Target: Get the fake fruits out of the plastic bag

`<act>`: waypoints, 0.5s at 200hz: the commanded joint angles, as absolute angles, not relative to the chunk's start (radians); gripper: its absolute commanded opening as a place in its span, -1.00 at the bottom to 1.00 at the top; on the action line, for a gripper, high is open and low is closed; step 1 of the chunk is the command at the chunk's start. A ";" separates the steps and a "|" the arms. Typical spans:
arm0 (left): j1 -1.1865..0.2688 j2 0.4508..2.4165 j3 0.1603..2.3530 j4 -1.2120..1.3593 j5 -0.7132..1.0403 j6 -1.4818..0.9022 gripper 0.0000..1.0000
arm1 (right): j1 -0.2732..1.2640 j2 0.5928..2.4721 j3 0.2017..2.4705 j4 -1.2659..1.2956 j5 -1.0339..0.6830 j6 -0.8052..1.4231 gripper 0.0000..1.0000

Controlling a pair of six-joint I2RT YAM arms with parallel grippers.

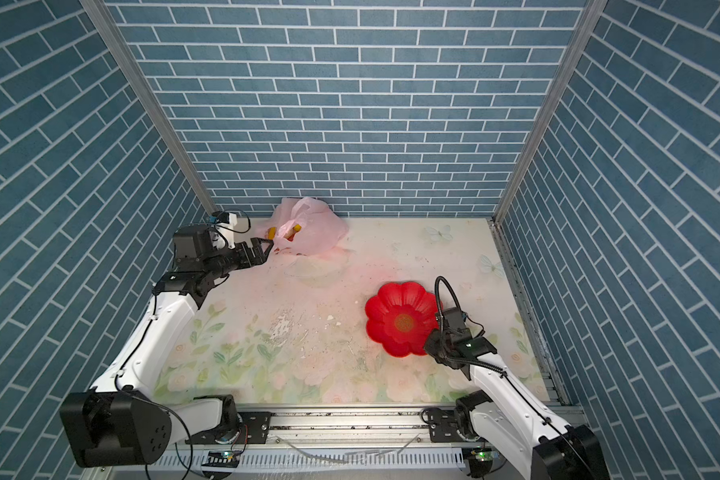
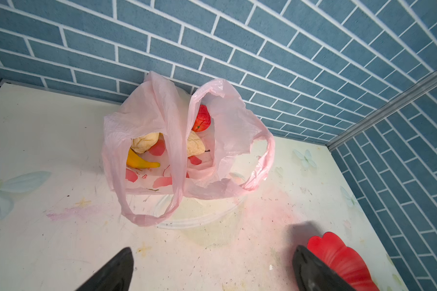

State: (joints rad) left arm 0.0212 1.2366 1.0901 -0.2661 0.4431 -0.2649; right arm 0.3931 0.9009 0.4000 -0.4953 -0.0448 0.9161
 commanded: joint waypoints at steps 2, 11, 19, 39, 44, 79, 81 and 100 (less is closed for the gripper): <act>0.024 1.247 1.161 -0.333 0.452 -0.186 0.99 | 0.399 0.922 0.417 -0.517 -0.010 0.928 -0.17; 0.021 1.255 1.191 -0.365 0.453 -0.162 0.99 | 0.399 0.928 0.430 -0.520 -0.008 0.924 -0.09; 0.016 1.264 1.219 -0.398 0.449 -0.139 0.99 | 0.399 0.928 0.443 -0.527 -0.006 0.918 -0.03; -0.002 1.287 1.285 -0.476 0.445 -0.079 0.99 | 0.399 0.916 0.495 -0.570 0.002 0.896 0.06; -0.009 1.293 1.299 -0.495 0.447 -0.064 0.99 | 0.399 0.910 0.507 -0.585 0.005 0.890 0.08; -0.144 1.370 1.422 -0.635 0.308 0.069 0.95 | 0.398 0.896 0.637 -0.717 0.080 0.822 0.14; -0.154 1.376 1.429 -0.640 0.294 0.075 0.93 | 0.398 0.897 0.643 -0.723 0.084 0.820 0.14; -0.215 1.444 1.494 -0.683 0.199 0.098 0.73 | 0.396 0.914 0.702 -0.780 0.129 0.780 0.15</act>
